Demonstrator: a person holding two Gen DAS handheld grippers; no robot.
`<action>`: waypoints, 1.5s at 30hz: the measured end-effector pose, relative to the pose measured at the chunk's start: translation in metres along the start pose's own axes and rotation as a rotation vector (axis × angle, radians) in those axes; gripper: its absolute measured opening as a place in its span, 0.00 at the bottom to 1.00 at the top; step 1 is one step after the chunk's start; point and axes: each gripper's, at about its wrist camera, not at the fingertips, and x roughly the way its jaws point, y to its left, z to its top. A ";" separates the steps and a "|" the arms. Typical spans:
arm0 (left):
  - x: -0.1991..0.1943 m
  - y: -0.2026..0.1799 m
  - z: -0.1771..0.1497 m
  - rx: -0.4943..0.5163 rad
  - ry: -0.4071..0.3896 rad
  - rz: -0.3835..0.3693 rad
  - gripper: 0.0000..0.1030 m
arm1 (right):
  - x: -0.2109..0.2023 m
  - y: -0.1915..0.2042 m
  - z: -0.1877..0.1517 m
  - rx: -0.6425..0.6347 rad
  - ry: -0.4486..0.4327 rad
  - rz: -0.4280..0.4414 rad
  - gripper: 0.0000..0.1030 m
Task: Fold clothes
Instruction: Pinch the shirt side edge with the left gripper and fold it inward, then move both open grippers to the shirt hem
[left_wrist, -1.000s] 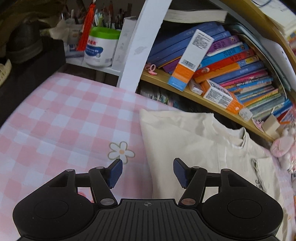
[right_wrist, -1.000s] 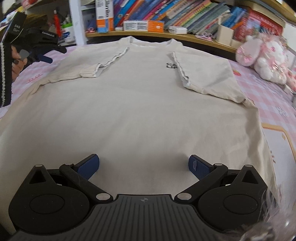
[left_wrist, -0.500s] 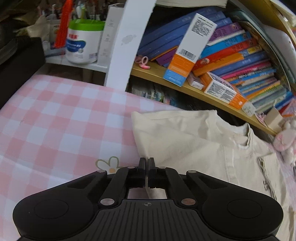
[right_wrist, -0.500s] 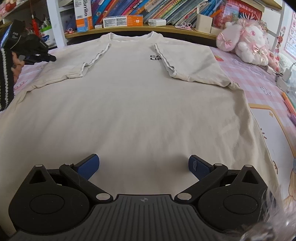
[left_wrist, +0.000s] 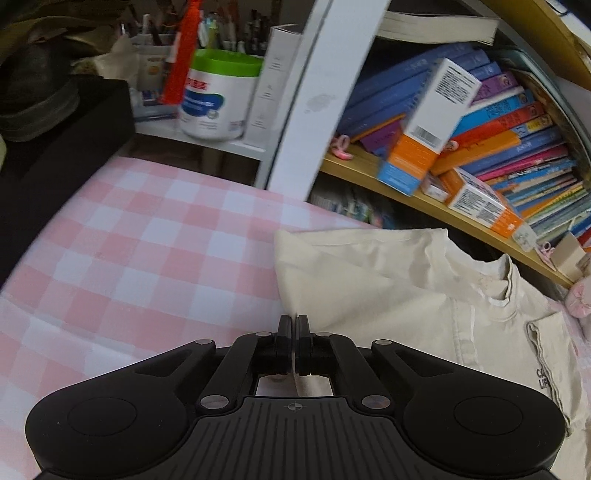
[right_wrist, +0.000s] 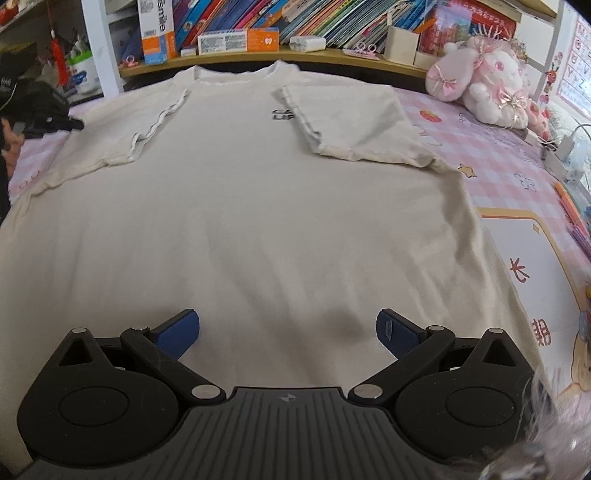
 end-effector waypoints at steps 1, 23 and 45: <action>0.000 0.003 0.001 0.003 0.004 -0.001 0.01 | -0.002 0.000 -0.001 0.007 -0.005 -0.003 1.00; -0.134 -0.016 -0.079 0.159 -0.126 0.028 0.63 | -0.048 -0.017 -0.034 0.011 -0.094 0.007 1.00; -0.217 -0.148 -0.240 0.223 -0.058 0.215 0.84 | -0.075 -0.132 -0.078 -0.069 -0.143 0.166 1.00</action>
